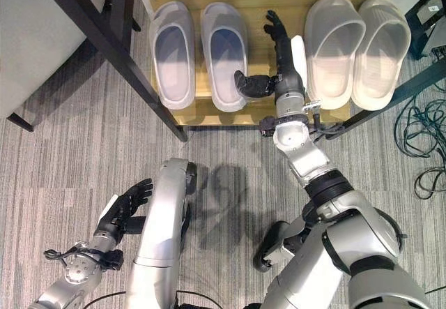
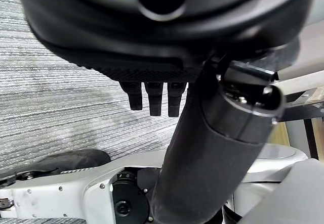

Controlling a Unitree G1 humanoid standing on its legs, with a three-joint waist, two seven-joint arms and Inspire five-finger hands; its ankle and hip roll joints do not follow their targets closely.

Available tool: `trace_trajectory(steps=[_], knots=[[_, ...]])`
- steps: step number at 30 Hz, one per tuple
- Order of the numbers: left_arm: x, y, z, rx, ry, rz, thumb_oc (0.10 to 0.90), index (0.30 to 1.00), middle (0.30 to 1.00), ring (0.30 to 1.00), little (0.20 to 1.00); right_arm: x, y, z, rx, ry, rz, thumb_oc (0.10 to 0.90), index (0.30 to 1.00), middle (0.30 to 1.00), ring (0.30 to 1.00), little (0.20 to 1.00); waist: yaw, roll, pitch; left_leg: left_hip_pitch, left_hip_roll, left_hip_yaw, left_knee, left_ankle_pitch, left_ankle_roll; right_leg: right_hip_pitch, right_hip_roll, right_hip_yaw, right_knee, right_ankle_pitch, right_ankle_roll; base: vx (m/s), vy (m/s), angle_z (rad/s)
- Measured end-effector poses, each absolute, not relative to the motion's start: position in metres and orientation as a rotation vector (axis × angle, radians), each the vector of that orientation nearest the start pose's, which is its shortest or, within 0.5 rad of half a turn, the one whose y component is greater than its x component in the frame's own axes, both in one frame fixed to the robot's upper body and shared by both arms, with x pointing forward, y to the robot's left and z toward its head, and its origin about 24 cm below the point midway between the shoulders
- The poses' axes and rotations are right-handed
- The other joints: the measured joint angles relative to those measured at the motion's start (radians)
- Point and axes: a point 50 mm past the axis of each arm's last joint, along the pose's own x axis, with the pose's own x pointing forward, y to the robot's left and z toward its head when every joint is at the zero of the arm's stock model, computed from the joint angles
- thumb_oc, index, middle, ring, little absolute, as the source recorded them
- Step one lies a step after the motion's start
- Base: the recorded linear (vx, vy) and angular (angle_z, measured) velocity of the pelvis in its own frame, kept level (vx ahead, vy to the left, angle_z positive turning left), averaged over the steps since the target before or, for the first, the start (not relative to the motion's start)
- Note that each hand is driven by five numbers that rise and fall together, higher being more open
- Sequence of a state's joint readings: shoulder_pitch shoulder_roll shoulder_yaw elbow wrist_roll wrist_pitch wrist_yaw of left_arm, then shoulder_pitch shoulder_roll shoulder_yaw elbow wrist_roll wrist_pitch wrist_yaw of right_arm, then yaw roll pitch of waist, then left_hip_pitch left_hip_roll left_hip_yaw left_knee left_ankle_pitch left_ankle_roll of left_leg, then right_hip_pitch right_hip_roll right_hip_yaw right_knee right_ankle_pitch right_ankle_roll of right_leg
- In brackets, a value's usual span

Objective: Arrange the slippers neatly on the shoe rack.

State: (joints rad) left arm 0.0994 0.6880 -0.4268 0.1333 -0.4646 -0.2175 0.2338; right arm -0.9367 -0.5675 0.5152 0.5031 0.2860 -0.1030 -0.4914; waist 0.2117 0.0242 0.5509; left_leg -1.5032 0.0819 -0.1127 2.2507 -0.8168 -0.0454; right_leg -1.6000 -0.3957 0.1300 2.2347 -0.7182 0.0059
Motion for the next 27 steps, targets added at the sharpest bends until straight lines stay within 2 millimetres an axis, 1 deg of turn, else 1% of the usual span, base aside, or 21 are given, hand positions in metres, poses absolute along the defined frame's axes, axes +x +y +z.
trace_trajectory(steps=[5, 8, 10, 12, 14, 18, 22, 24, 25, 27], knots=[[0.210, 0.222, 0.003, 0.223, 0.201, -0.061, 0.800, 0.900, 0.900, 0.900, 0.900, 0.383, -0.148, 0.217, -0.382, -0.478, -0.135, 0.800, 0.900, 0.900, 0.900, 0.900, 0.000, 0.000, 0.000, 0.004, 0.001, -0.001, 0.000, 0.000, 0.000, 0.001, 0.000, 0.000, 0.002, 0.000, -0.001, 0.00, -0.001, -0.01], [0.211, 0.222, 0.003, 0.223, 0.201, -0.061, 0.800, 0.900, 0.900, 0.900, 0.900, 0.386, -0.144, 0.217, -0.382, -0.470, -0.130, 0.800, 0.900, 0.900, 0.900, 0.900, 0.006, 0.000, 0.000, 0.004, 0.001, -0.001, 0.001, 0.000, 0.000, 0.002, 0.000, 0.000, 0.003, 0.000, -0.001, 0.00, 0.000, 0.00], [0.211, 0.222, 0.003, 0.223, 0.200, -0.061, 0.800, 0.900, 0.900, 0.900, 0.900, 0.388, -0.143, 0.221, -0.376, -0.467, -0.132, 0.800, 0.900, 0.900, 0.900, 0.900, 0.011, -0.001, -0.001, 0.006, 0.001, -0.001, 0.001, 0.000, 0.000, 0.002, 0.000, 0.000, 0.003, 0.000, -0.002, 0.00, 0.000, 0.00], [0.211, 0.222, 0.003, 0.224, 0.200, -0.061, 0.800, 0.900, 0.900, 0.900, 0.900, 0.395, -0.135, 0.228, -0.372, -0.461, -0.132, 0.800, 0.900, 0.900, 0.900, 0.900, 0.016, -0.001, -0.001, 0.006, 0.001, -0.001, 0.001, 0.000, 0.000, 0.004, -0.001, 0.001, 0.004, 0.000, -0.002, 0.00, 0.000, 0.00], [0.211, 0.222, 0.003, 0.224, 0.199, -0.061, 0.800, 0.900, 0.900, 0.900, 0.900, 0.396, -0.132, 0.233, -0.379, -0.473, -0.126, 0.800, 0.900, 0.900, 0.900, 0.900, 0.022, -0.001, -0.001, 0.006, 0.000, -0.001, 0.000, 0.000, 0.000, 0.005, -0.002, 0.000, 0.003, 0.000, -0.002, 0.00, 0.000, 0.00], [0.211, 0.221, 0.002, 0.225, 0.203, -0.067, 0.800, 0.900, 0.900, 0.900, 0.900, 0.401, -0.136, 0.236, -0.405, -0.460, -0.154, 0.800, 0.900, 0.900, 0.900, 0.900, 0.042, -0.001, -0.001, 0.012, -0.005, -0.003, 0.000, 0.000, -0.001, 0.017, -0.011, -0.002, 0.003, -0.002, -0.003, 0.00, -0.006, 0.04], [0.208, 0.221, -0.001, 0.228, 0.214, -0.058, 0.800, 0.900, 0.900, 0.900, 0.900, 0.401, -0.138, 0.235, -0.417, -0.455, -0.160, 0.800, 0.900, 0.900, 0.900, 0.900, 0.043, 0.001, -0.001, 0.016, -0.015, -0.005, 0.000, 0.001, -0.002, 0.030, -0.021, 0.000, 0.001, -0.006, 0.005, 0.00, -0.014, 0.07], [0.209, 0.221, 0.000, 0.228, 0.211, -0.059, 0.800, 0.900, 0.900, 0.900, 0.900, 0.401, -0.139, 0.236, -0.422, -0.458, -0.160, 0.800, 0.900, 0.900, 0.900, 0.900, 0.035, 0.002, 0.000, 0.016, -0.016, -0.004, -0.001, 0.001, -0.002, 0.029, -0.022, -0.001, 0.001, -0.009, 0.004, 0.00, 0.000, 0.00], [0.210, 0.221, 0.000, 0.227, 0.209, -0.058, 0.800, 0.900, 0.900, 0.900, 0.900, 0.399, -0.137, 0.237, -0.424, -0.468, -0.152, 0.800, 0.900, 0.900, 0.900, 0.900, 0.040, 0.002, 0.000, 0.014, -0.016, -0.002, 0.000, 0.001, -0.002, 0.028, -0.022, -0.001, 0.002, -0.009, 0.004, 0.00, 0.000, 0.00], [0.211, 0.220, 0.001, 0.228, 0.206, -0.056, 0.800, 0.900, 0.900, 0.900, 0.900, 0.395, -0.133, 0.243, -0.435, -0.500, -0.135, 0.800, 0.900, 0.900, 0.900, 0.900, 0.029, 0.002, 0.000, 0.013, -0.015, -0.003, -0.001, 0.000, -0.002, 0.024, -0.020, 0.000, 0.002, -0.009, 0.003, 0.00, 0.000, 0.00]])
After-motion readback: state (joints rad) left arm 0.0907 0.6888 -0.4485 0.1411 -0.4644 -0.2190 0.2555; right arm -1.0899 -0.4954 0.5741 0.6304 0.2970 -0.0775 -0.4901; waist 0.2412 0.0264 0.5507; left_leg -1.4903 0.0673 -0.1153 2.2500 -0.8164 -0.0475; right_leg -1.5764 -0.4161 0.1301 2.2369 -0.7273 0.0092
